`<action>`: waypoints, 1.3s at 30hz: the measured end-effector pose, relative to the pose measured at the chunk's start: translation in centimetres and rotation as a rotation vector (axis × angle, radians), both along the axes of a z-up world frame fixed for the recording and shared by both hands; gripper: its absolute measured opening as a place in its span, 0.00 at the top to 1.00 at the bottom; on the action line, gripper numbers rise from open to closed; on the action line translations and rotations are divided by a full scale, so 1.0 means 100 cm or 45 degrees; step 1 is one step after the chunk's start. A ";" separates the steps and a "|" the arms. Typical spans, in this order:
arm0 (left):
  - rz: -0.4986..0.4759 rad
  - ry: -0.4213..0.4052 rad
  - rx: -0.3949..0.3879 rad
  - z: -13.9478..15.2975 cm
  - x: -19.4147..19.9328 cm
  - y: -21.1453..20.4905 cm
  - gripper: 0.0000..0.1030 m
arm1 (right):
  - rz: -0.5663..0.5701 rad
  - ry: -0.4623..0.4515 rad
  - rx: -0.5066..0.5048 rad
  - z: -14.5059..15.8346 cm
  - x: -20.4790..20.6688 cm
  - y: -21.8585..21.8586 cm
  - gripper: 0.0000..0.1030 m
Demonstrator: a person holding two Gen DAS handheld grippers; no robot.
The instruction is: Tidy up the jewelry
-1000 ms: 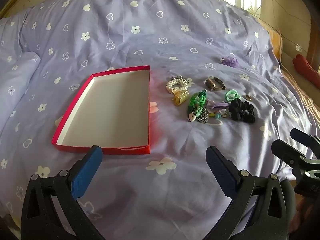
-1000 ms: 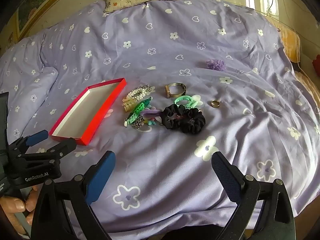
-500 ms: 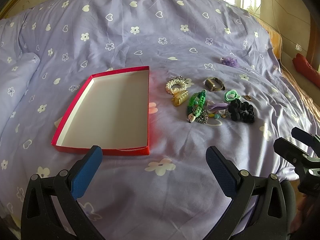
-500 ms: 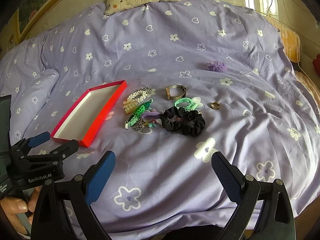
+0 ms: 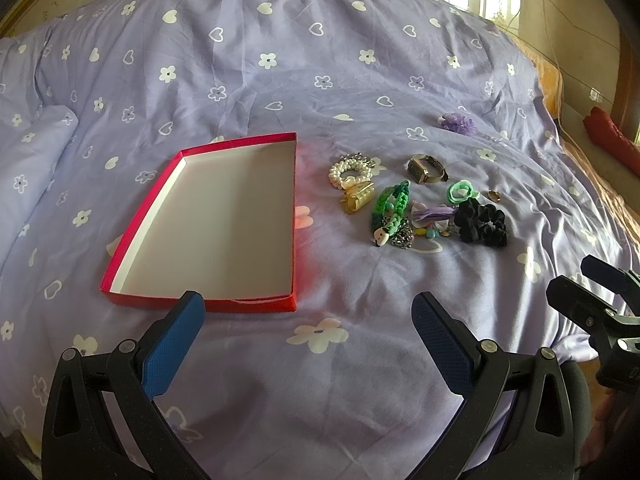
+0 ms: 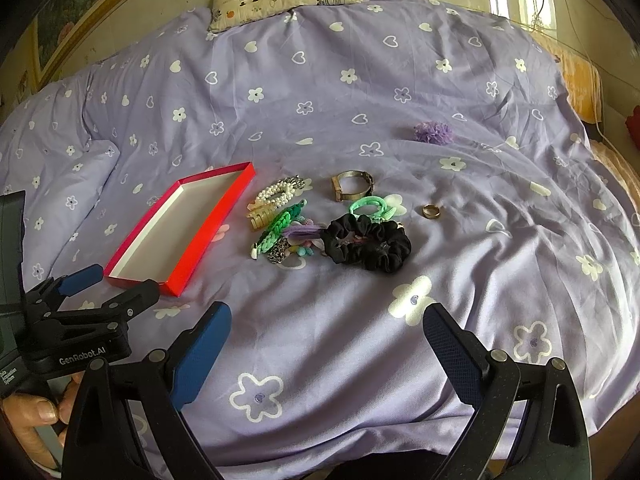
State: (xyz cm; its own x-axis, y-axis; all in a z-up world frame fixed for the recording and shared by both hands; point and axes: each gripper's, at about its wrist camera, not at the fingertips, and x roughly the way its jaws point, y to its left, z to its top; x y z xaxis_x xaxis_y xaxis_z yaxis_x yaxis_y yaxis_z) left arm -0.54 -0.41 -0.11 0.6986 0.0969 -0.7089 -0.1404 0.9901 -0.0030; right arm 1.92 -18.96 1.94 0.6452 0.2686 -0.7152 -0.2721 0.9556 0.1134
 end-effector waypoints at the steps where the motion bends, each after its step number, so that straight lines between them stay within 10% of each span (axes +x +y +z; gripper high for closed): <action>1: -0.002 0.002 -0.001 0.000 0.001 -0.001 0.00 | 0.000 0.001 0.002 0.000 0.000 0.000 0.05; 15: -0.062 0.031 -0.053 0.000 0.027 0.000 0.02 | -0.025 -0.054 -0.016 -0.006 0.022 -0.012 0.06; 19: -0.096 0.047 -0.055 -0.001 0.045 -0.003 0.05 | -0.026 -0.243 -0.099 -0.004 0.034 -0.018 0.11; 39: -0.283 0.207 -0.129 -0.037 0.137 -0.033 0.49 | -0.099 0.000 0.170 -0.041 0.127 -0.043 0.45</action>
